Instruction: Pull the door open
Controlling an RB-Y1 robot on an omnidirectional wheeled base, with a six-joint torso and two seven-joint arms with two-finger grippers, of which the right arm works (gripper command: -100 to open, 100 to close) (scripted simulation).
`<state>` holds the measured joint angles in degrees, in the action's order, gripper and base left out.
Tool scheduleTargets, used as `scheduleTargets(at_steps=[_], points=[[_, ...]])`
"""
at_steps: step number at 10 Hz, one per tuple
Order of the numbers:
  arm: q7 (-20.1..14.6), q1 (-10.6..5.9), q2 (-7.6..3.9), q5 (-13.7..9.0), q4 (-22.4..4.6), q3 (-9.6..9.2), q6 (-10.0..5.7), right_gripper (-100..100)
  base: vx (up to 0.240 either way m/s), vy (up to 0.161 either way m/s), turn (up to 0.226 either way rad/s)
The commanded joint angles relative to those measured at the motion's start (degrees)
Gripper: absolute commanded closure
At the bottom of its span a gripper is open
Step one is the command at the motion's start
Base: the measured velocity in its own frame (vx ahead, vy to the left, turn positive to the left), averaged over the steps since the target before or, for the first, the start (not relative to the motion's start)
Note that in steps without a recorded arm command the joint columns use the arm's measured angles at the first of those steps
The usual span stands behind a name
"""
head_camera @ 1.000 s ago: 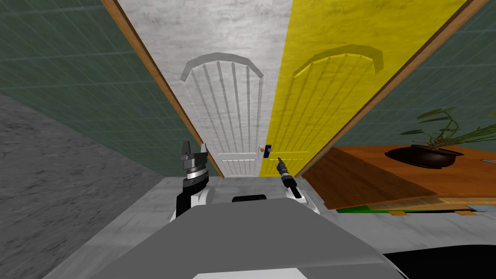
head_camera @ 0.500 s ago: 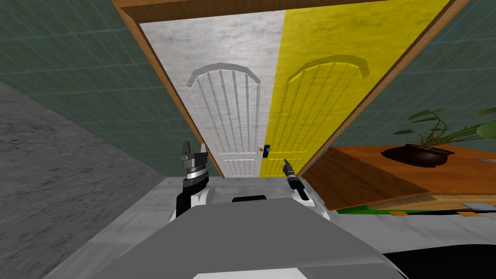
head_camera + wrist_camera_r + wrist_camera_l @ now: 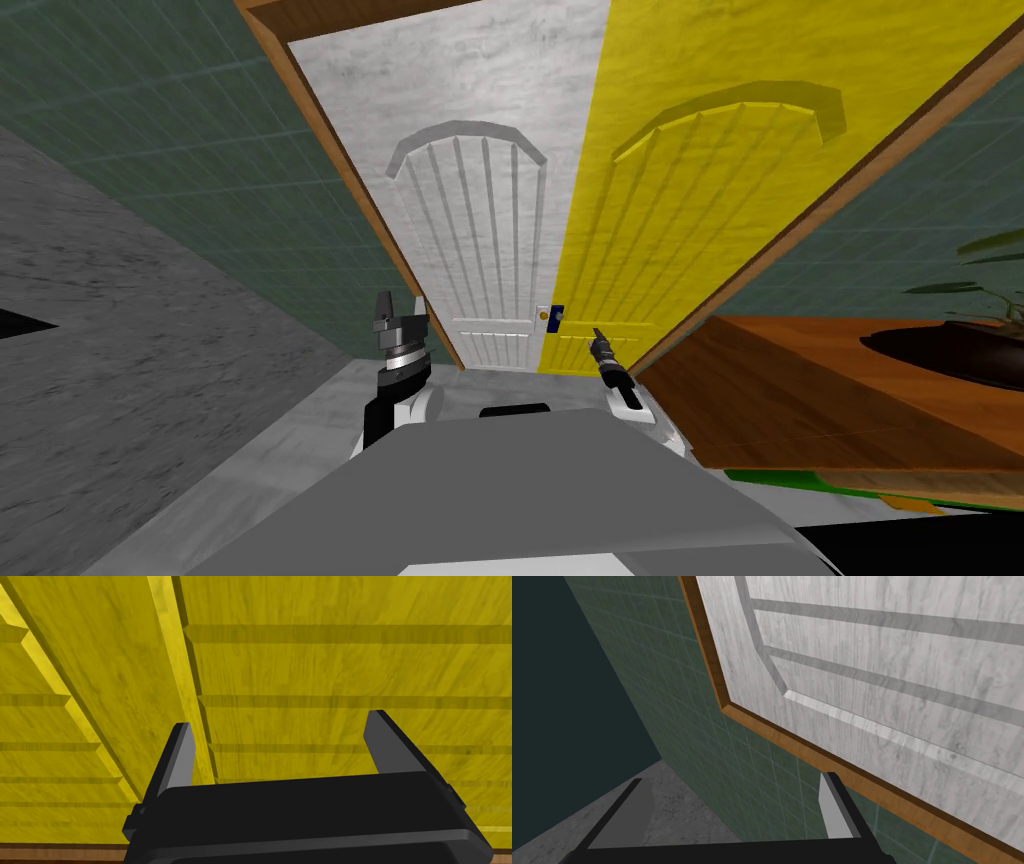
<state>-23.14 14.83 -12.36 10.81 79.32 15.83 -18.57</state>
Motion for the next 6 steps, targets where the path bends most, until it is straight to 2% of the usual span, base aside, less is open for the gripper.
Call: scheduleTargets(at_steps=[1,3,4,5,6], points=[[0.07,-1.09,0.37,-0.11,0.06,-0.41,0.06,-100,0.19,-0.03,0.137],[0.11,-2.98,1.24,-0.01,0.26,-1.98,-0.34,-100,0.234,0.036,0.18],[0.12,-3.75,1.66,0.08,0.47,-2.8,-0.53,-100,0.221,0.142,0.194],[-0.07,-3.57,1.01,-0.06,0.1,-2.23,-0.29,-100,0.095,0.068,0.038],[-0.07,-3.57,1.01,-0.06,0.1,-2.23,-0.29,100,-0.005,-0.012,-0.04]])
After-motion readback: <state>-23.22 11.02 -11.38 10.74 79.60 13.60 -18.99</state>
